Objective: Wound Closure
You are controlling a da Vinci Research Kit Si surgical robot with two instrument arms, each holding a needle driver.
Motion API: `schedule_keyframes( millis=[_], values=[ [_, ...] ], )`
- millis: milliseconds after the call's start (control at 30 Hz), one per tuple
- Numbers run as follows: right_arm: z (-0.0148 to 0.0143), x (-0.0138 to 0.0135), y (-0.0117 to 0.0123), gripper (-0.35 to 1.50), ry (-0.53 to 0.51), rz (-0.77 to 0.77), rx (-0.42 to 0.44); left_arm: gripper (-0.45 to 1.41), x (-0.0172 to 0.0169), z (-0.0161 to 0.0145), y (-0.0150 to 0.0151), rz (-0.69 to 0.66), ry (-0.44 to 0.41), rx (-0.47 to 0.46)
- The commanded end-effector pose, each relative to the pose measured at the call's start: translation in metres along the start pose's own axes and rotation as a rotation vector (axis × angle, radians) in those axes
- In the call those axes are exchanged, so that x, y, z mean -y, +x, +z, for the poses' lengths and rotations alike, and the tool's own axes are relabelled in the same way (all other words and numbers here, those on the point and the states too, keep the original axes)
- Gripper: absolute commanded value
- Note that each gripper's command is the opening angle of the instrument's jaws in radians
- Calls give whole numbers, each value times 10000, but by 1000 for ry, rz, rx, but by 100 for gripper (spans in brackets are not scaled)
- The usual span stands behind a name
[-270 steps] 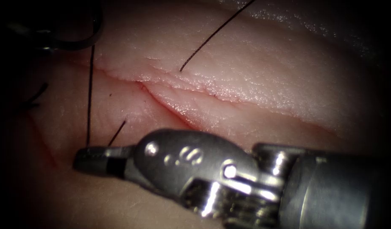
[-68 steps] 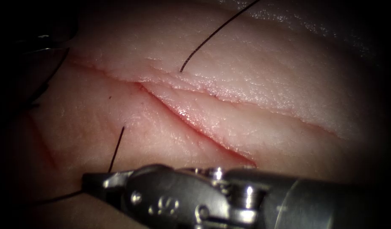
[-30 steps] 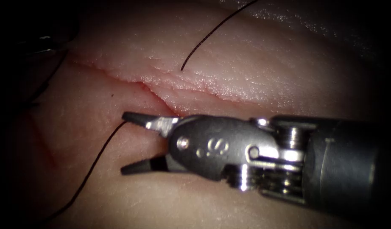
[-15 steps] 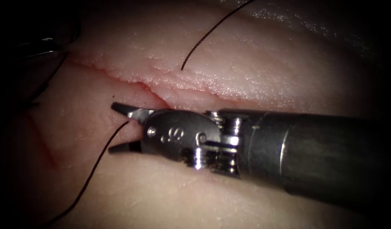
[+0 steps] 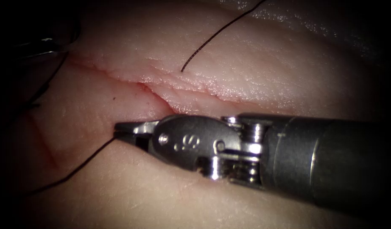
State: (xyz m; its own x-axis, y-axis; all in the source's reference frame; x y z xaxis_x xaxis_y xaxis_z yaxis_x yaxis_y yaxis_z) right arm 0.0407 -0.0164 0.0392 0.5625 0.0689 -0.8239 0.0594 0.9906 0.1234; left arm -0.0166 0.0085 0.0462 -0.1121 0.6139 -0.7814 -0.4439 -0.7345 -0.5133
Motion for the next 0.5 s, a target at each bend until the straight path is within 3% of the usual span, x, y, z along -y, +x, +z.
schedule_keyframes(
  millis=[33,200,500],
  values=[
    [5,9,11,-35,15,-3,-7,-45,-1,6,-6,-1,-1,0],
    [4,26,30,-35,72,-12,-15,-45,-2,6,-6,-1,-1,0],
    [11,66,85,-35,191,-40,-55,-45,-2,5,-6,-1,-1,0]
  ],
)
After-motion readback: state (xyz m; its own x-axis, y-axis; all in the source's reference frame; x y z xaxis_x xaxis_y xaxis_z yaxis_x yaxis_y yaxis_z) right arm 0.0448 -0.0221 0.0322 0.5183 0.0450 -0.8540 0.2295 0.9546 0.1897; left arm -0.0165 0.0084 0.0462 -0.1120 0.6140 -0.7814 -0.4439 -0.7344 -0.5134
